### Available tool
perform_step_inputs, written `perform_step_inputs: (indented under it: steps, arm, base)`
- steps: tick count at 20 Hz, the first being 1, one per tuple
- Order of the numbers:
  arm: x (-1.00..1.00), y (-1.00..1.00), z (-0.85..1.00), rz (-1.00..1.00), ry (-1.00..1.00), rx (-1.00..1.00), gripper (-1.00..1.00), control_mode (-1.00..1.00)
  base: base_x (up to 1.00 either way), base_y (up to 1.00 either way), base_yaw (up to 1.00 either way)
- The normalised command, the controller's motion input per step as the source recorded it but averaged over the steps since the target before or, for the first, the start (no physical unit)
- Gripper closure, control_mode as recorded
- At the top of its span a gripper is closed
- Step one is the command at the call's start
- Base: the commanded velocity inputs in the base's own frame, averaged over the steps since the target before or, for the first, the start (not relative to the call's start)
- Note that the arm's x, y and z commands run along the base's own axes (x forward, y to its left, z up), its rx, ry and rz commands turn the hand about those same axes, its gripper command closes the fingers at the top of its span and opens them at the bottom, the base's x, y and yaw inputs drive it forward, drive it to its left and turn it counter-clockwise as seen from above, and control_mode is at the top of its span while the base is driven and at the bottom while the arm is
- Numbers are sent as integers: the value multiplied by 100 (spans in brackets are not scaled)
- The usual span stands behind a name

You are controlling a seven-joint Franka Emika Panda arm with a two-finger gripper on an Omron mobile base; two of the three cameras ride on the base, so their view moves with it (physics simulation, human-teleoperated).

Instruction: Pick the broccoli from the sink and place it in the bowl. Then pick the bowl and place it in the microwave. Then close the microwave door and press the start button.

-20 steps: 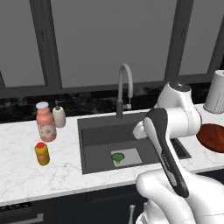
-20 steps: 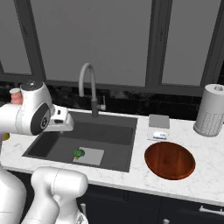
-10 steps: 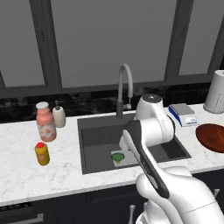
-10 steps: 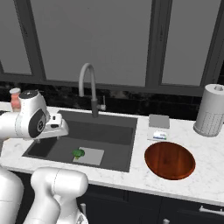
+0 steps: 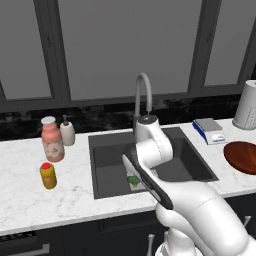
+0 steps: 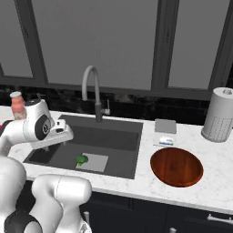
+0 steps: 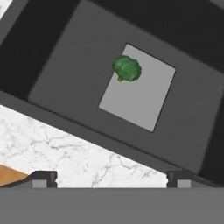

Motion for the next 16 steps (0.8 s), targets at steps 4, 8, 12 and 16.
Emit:
perform_step_inputs:
  steps: [4,8,12,16]
  arm:
    - [37,0,-53,9,0,-3,-100,-100]
    - [30,0,-46,12,0,4,-100,-100]
    - [46,0,-31,4,7,1,-100,-100]
    - [52,0,-20,0,18,0,-100,-100]
  base:
    - [0,0,0]
    - [0,0,0]
    - [0,0,0]
    - [0,0,0]
